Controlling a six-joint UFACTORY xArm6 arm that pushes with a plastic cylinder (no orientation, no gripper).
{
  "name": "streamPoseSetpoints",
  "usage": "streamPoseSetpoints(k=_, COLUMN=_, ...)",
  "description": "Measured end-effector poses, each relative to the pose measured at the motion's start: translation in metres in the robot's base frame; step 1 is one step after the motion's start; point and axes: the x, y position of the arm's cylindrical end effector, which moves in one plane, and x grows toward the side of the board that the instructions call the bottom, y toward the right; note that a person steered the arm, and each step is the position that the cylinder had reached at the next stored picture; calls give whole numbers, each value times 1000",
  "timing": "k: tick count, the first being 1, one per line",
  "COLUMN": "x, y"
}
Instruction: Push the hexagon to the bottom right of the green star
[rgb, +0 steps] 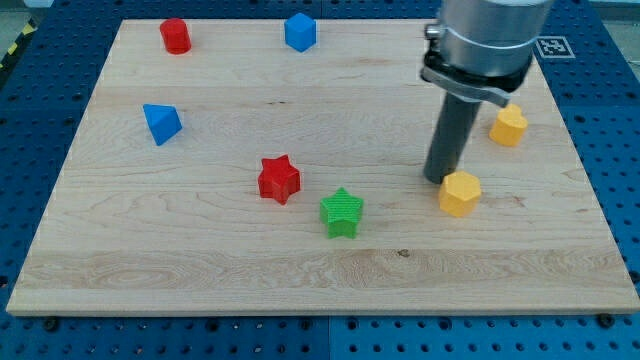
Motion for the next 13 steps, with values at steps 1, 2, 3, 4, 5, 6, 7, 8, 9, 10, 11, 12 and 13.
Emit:
streamPoseSetpoints(k=1, x=0, y=44)
streamPoseSetpoints(k=2, x=10, y=49)
streamPoseSetpoints(k=3, x=27, y=28)
streamPoseSetpoints(k=4, x=36, y=2)
streamPoseSetpoints(k=5, x=55, y=-16)
streamPoseSetpoints(k=6, x=71, y=-32)
streamPoseSetpoints(k=7, x=80, y=-46)
streamPoseSetpoints(k=8, x=84, y=-51)
streamPoseSetpoints(k=9, x=85, y=-58)
streamPoseSetpoints(k=10, x=91, y=-76)
streamPoseSetpoints(k=11, x=92, y=-80)
streamPoseSetpoints(k=12, x=87, y=-68)
streamPoseSetpoints(k=13, x=74, y=-46)
